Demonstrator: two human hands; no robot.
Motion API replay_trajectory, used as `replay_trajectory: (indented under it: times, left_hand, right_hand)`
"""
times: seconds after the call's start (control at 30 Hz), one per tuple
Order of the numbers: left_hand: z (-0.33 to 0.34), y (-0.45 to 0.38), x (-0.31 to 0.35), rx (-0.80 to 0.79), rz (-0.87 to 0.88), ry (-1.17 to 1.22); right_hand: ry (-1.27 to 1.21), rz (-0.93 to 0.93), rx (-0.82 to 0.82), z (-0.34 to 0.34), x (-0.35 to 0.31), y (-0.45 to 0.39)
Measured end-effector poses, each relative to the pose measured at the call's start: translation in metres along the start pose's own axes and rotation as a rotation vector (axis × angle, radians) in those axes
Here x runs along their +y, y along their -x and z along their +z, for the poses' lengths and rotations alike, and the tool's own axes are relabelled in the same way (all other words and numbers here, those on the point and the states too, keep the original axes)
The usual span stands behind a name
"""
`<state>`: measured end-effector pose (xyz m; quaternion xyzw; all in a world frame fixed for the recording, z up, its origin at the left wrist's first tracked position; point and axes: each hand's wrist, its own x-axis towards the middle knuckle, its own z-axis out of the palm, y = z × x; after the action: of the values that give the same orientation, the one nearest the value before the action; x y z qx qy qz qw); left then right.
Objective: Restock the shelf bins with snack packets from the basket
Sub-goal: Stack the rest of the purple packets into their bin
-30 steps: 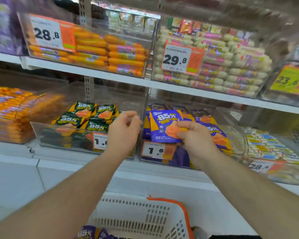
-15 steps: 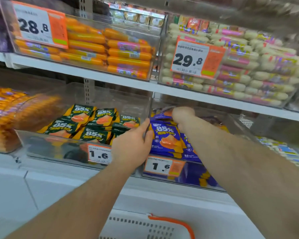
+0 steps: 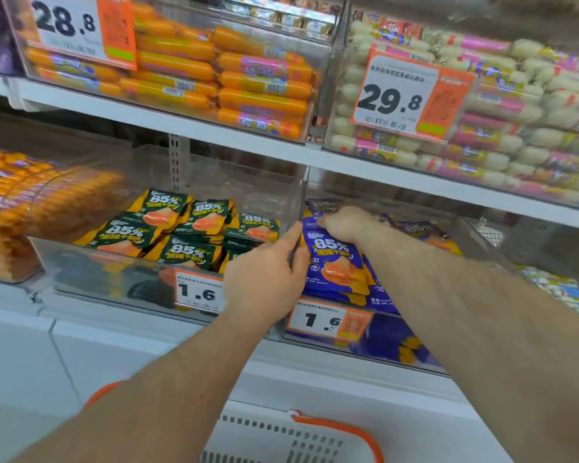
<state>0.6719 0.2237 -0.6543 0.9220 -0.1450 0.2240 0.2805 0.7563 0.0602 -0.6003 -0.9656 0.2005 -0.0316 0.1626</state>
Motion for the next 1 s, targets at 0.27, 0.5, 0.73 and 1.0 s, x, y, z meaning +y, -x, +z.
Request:
replay_trajectory:
  times: [0.27,0.5,0.73,1.0]
  left_hand:
    - [-0.003,-0.001,0.000,-0.042,-0.004,0.031]
    - [-0.026,0.014,-0.010,0.106,0.092,0.410]
    - [0.012,0.139,-0.081,-0.088,-0.149,0.344]
    - [0.076,0.236,-0.163,-0.770,-0.407,0.086]
  right_hand:
    - [0.019,0.001,0.347,-0.009,-0.006,0.038]
    - [-0.665,-0.443,0.586,0.016,-0.020,0.139]
    - [-0.677,-0.458,0.261,0.148,-0.003,0.205]
    - [-0.244,-0.049,-0.418,0.305,0.079,0.219]
